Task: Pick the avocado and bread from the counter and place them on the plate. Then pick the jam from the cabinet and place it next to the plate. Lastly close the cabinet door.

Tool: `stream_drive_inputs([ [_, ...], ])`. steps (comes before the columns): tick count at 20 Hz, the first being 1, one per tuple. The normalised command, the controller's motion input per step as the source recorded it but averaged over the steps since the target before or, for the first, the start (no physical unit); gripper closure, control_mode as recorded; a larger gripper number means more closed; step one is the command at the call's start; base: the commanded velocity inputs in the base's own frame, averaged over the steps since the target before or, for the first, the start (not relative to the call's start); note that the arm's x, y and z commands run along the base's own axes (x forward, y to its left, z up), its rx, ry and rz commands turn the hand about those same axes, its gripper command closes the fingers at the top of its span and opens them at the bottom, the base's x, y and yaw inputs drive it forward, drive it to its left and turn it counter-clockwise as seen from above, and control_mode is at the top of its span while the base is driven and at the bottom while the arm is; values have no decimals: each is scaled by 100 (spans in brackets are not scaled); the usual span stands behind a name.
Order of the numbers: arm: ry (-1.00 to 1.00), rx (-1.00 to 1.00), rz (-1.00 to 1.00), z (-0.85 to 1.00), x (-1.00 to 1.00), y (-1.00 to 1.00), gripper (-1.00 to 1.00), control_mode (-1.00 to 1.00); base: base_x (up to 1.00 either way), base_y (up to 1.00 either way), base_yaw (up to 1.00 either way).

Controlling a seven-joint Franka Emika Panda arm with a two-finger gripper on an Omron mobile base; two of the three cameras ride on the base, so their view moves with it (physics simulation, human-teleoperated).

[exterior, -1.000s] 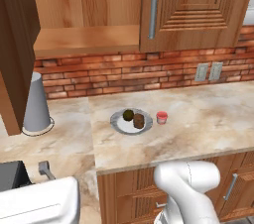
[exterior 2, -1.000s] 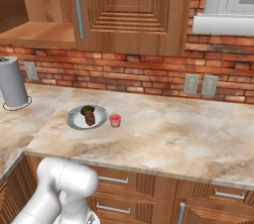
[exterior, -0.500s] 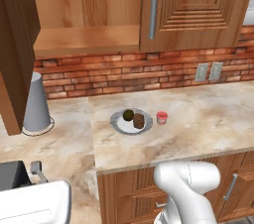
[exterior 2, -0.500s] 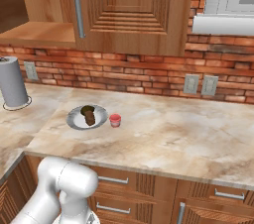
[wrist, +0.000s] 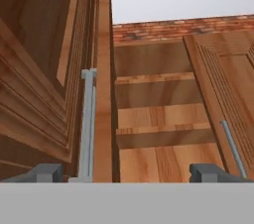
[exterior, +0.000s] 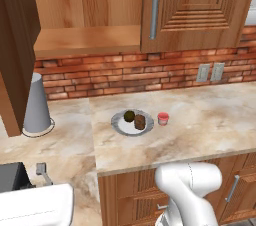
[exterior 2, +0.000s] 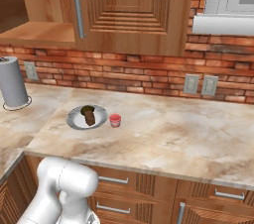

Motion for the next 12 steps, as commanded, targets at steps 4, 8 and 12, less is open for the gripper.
stream_drive_inputs([
  [4,-12,3,0,-9,12,12,-100,-100,0,0,0],
  [8,-16,6,-3,0,22,32,-100,-100,0,0,0],
  [12,-16,3,-7,0,39,37,-100,-100,0,0,0],
])
